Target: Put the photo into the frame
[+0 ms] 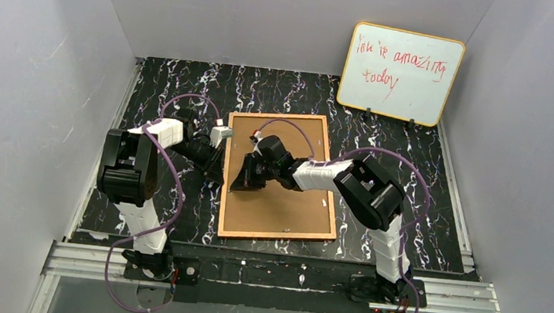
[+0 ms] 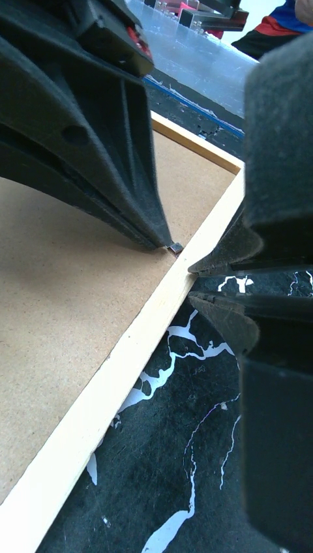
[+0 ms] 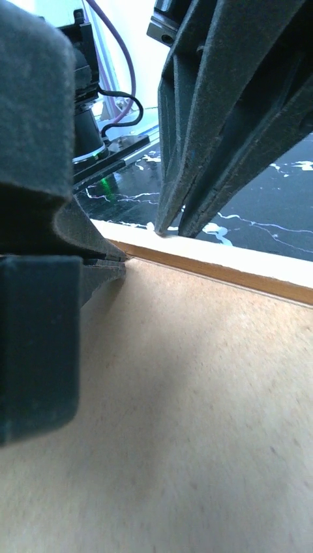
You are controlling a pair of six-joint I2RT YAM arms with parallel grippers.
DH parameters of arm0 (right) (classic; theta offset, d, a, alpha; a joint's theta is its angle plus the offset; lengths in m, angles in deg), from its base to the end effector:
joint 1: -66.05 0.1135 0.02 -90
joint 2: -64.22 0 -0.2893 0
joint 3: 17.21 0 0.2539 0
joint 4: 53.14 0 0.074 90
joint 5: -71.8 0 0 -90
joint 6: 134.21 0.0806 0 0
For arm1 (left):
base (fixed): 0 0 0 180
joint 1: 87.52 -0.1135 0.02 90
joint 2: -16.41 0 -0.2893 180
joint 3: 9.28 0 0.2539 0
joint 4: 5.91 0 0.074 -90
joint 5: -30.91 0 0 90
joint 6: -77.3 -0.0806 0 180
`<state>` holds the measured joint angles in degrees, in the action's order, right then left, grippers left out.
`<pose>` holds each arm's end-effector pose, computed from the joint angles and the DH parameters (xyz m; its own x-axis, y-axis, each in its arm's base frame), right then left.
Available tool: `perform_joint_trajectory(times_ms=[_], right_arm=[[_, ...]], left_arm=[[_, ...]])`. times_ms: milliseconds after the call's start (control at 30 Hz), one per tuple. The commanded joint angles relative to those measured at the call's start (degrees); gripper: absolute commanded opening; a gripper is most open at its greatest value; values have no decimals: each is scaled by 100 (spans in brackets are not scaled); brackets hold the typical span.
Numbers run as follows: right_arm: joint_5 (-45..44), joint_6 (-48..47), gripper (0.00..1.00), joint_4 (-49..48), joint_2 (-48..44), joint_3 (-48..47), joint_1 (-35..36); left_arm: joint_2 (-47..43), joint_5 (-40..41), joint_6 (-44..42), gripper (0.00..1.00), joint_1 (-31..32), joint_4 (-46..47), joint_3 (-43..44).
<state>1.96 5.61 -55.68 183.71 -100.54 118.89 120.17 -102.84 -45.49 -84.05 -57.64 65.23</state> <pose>0.2751 0.4089 0.1326 -0.9198 -0.0262 -0.3915 -0.3390 0.5554 0.7593 0.3271 -0.0757 0.1398 -0.7465 0.4372 -0.5017 0.6616 0.5683 -0.4892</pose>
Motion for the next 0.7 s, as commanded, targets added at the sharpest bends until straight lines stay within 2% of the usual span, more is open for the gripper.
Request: perform_joint_trajectory(times_ms=[0,233,267,300,367,533,667], right_arm=[[107,-271,1,176,-94,-287,-205],[124,-335,4,307,63,-551,-281],[95,-353,8,337,85,-609,-333],[43,-369,16,365,96,-675,-411],[-9,-421,22,426,178,-839,-537],[-85,-500,30,622,567,-1475,-834],[-86,-497,30,706,993,-1993,-1026]], left_arm=[[260,684,-283,11,49,196,-175],[272,666,-165,11,49,209,-70],[287,666,-100,11,37,204,-8],[315,639,-24,11,21,205,84],[423,541,197,17,-38,211,332],[764,414,726,41,-100,317,900],[963,439,830,43,-100,415,1051]])
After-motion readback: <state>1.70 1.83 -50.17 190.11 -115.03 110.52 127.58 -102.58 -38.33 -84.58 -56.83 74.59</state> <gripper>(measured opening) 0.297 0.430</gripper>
